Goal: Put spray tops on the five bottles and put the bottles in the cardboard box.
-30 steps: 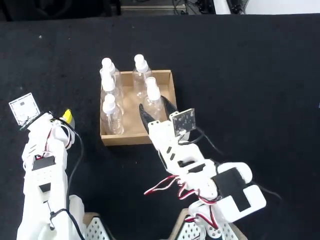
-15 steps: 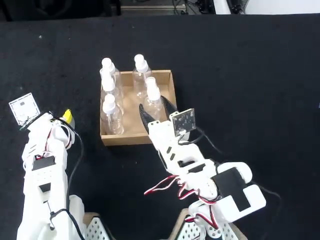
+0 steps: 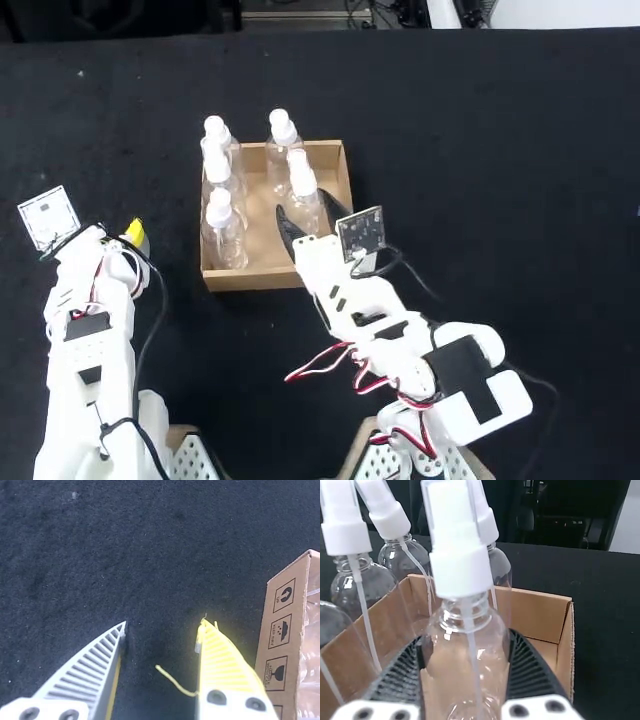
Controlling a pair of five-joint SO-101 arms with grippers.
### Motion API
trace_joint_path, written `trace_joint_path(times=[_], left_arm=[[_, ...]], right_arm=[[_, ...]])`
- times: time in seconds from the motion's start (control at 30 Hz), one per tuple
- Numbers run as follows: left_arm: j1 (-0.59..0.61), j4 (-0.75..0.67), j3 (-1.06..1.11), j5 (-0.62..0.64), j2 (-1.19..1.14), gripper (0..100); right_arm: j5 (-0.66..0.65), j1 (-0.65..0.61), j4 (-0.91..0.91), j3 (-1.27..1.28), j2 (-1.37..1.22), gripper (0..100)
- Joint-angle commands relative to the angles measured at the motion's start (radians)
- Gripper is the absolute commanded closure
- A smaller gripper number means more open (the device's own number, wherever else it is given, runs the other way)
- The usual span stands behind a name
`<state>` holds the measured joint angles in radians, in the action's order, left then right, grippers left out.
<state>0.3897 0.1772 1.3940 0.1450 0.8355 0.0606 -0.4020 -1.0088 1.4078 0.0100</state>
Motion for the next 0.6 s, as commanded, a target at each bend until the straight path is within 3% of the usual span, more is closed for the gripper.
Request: trace_joint_path(times=[0.0, 0.57], left_arm=[[-0.004, -0.020, -0.013, -0.006, 0.005, 80], [-0.007, -0.020, -0.013, -0.006, 0.005, 80]], right_arm=[[-0.009, 0.028, 0.011, -0.033, -0.007, 98.6], [-0.009, 0.021, 0.009, -0.033, 0.001, 95.7]])
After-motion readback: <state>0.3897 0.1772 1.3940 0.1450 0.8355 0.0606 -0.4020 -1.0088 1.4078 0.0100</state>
